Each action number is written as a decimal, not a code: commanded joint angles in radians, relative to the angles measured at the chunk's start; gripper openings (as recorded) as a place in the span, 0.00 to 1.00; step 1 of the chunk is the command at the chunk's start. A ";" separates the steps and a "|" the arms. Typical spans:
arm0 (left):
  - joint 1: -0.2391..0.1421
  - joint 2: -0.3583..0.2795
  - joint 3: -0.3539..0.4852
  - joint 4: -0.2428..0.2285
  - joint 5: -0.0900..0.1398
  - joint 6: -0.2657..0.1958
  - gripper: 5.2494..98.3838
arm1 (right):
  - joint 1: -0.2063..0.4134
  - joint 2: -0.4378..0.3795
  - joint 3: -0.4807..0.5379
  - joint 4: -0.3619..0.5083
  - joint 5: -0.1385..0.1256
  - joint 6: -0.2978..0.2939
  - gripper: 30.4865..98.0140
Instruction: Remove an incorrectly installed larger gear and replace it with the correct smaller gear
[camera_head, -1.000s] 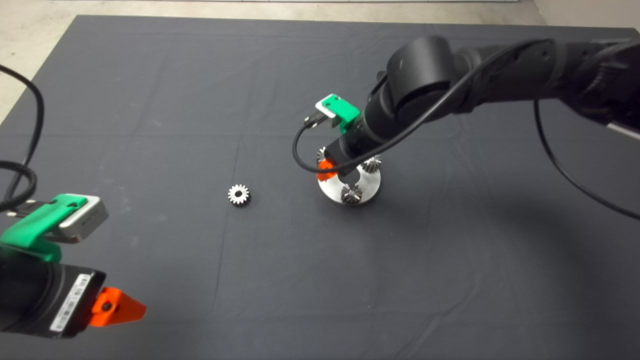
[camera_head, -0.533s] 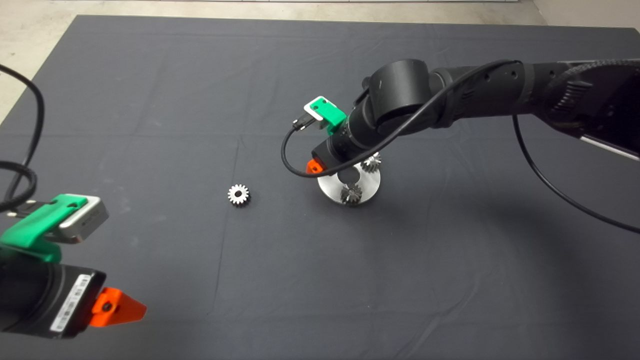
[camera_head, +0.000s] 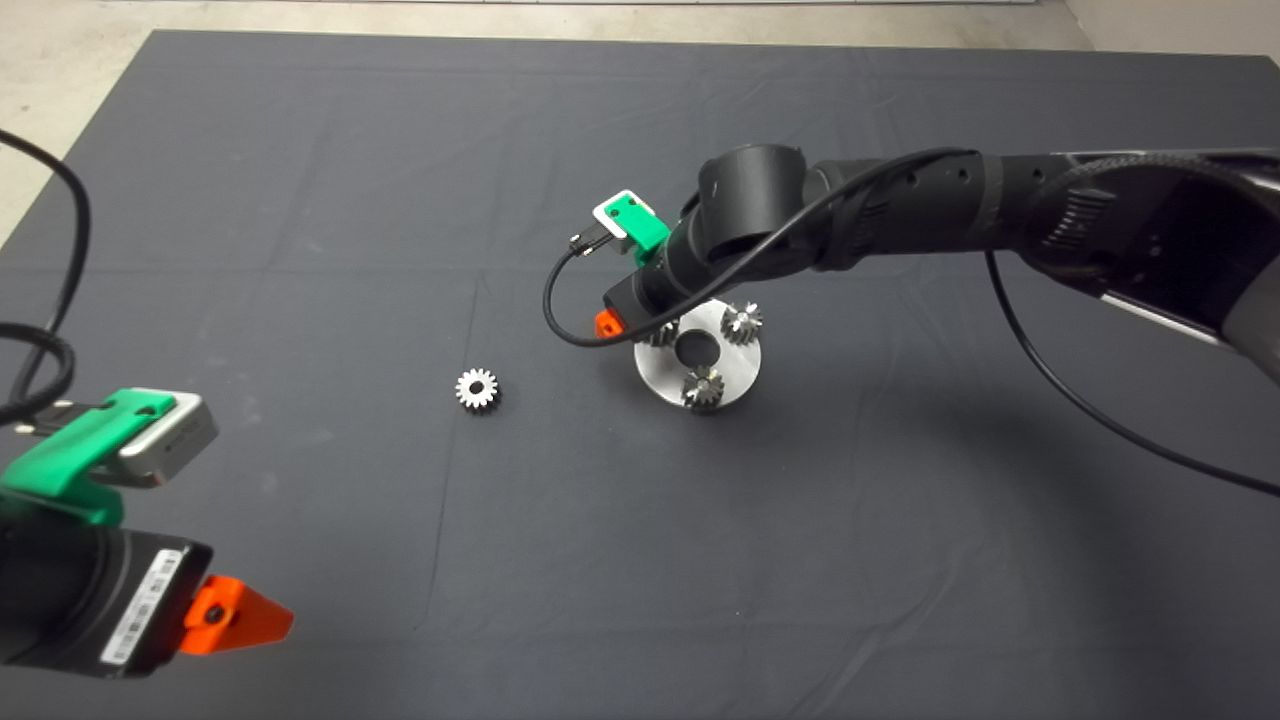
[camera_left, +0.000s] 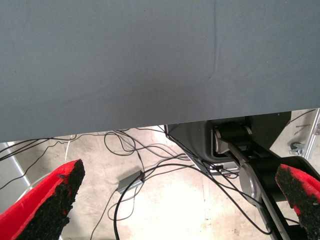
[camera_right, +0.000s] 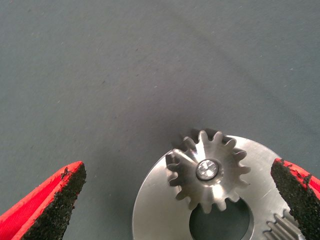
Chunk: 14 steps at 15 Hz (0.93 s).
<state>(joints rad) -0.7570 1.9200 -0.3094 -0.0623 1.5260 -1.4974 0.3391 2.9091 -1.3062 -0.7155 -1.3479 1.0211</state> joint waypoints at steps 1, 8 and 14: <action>-0.008 0.000 0.017 0.003 0.051 -0.006 1.00 | 0.005 0.000 0.000 -0.102 -0.004 0.051 1.00; -0.007 -0.002 0.018 0.004 0.018 -0.006 1.00 | -0.027 -0.007 0.000 -0.146 -0.028 0.097 1.00; -0.007 -0.002 0.021 0.006 0.016 -0.006 1.00 | -0.054 -0.012 -0.001 -0.167 -0.036 0.137 1.00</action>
<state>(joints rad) -0.7566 1.9196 -0.3072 -0.0619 1.5255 -1.4999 0.2677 2.9013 -1.3074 -0.8500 -1.3833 1.1477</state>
